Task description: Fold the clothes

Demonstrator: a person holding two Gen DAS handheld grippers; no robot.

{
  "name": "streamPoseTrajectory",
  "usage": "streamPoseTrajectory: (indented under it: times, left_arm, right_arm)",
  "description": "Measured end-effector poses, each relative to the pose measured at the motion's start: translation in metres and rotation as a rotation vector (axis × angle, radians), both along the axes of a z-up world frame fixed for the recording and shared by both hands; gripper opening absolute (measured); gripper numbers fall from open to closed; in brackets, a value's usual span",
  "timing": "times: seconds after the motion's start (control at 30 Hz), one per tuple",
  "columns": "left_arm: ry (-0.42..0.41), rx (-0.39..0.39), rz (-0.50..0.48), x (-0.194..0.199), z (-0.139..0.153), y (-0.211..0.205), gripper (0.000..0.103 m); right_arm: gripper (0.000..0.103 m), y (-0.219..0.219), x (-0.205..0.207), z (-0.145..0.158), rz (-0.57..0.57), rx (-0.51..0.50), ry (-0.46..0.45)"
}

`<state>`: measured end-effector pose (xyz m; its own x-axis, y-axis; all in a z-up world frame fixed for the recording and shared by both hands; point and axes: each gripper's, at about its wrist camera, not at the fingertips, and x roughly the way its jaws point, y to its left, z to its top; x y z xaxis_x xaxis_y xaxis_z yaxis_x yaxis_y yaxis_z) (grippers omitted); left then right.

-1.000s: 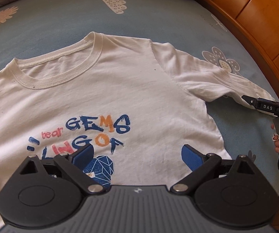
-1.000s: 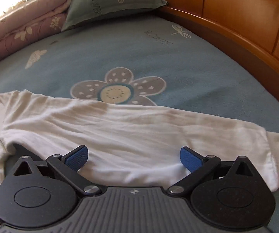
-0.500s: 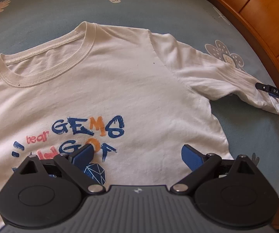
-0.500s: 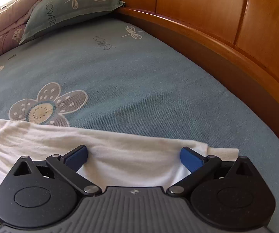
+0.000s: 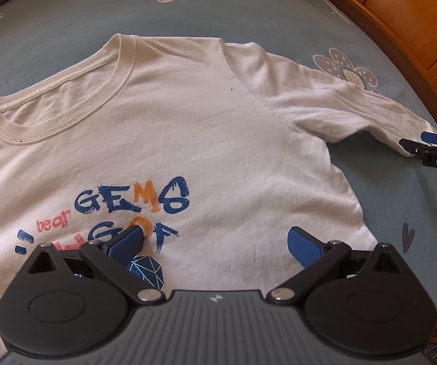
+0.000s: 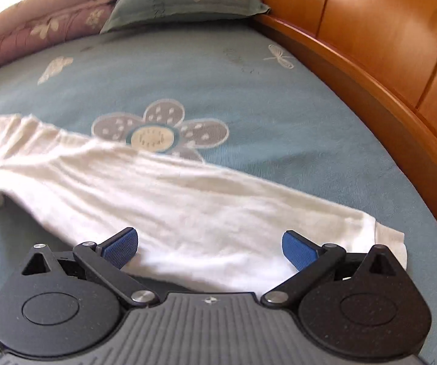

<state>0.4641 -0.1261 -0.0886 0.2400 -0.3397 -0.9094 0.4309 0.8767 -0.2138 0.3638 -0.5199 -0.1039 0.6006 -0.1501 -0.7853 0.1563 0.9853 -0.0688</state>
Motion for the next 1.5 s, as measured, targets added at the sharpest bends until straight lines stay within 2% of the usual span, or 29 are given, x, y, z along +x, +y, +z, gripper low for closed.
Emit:
streamPoseTrajectory:
  times: [0.07, 0.17, 0.27, 0.4, 0.5, 0.6, 0.7, 0.77, 0.83, 1.0, 1.13, 1.2, 1.33, 1.4, 1.5]
  left_arm:
    - [-0.001, 0.004, -0.020, 0.000, 0.000, 0.000, 0.101]
    - [-0.008, 0.009, -0.034, 0.000, 0.000, 0.000, 0.102]
    - [-0.023, 0.021, -0.039, -0.002, 0.000, -0.002, 0.102]
    - [-0.036, 0.033, -0.047, -0.005, -0.001, -0.005, 0.102]
    - [-0.042, 0.044, -0.061, -0.006, -0.001, -0.006, 0.102]
    - [-0.047, 0.048, -0.067, -0.006, -0.001, -0.006, 0.102]
    - [-0.052, 0.041, -0.072, -0.007, -0.002, -0.004, 0.102]
    - [-0.056, 0.036, -0.075, -0.007, -0.002, -0.003, 0.102]
    - [-0.063, 0.027, -0.081, -0.008, -0.003, -0.001, 0.102]
    - [-0.077, 0.011, -0.077, -0.010, -0.003, 0.002, 0.102]
    - [-0.082, 0.003, -0.065, -0.010, -0.003, 0.003, 0.102]
    - [-0.078, -0.004, -0.056, -0.010, -0.003, 0.004, 0.102]
    - [-0.074, -0.023, -0.050, -0.010, -0.004, 0.006, 0.102]
    - [-0.072, -0.035, -0.049, -0.010, -0.003, 0.008, 0.102]
    - [-0.070, -0.059, -0.042, -0.011, -0.003, 0.012, 0.102]
  right_arm:
    - [0.103, -0.020, -0.013, -0.004, -0.032, 0.047, -0.019]
    - [0.103, -0.042, -0.022, 0.001, -0.073, 0.036, -0.003]
    - [0.103, -0.036, -0.013, 0.014, -0.112, 0.004, 0.014]
    - [0.103, 0.008, 0.008, 0.037, 0.001, 0.055, -0.102]
    - [0.103, 0.053, 0.036, 0.042, 0.104, 0.126, -0.163]
    - [0.103, 0.097, 0.061, 0.035, 0.205, 0.167, -0.166]
    - [0.103, 0.125, 0.071, 0.019, 0.265, 0.134, -0.116]
    - [0.103, 0.128, 0.066, 0.005, 0.275, 0.084, -0.052]
    - [0.103, 0.116, 0.048, -0.004, 0.277, 0.061, -0.034]
    - [0.103, 0.085, 0.032, 0.010, 0.193, 0.089, 0.001]
    - [0.103, 0.081, 0.056, 0.025, 0.149, 0.201, -0.044]
    - [0.103, 0.091, 0.078, 0.026, 0.130, 0.236, -0.033]
    - [0.103, 0.120, 0.119, 0.003, 0.023, 0.145, 0.098]
    - [0.103, 0.125, 0.127, -0.005, 0.007, 0.085, 0.046]
    - [0.103, 0.109, 0.147, -0.010, 0.008, 0.100, 0.006]
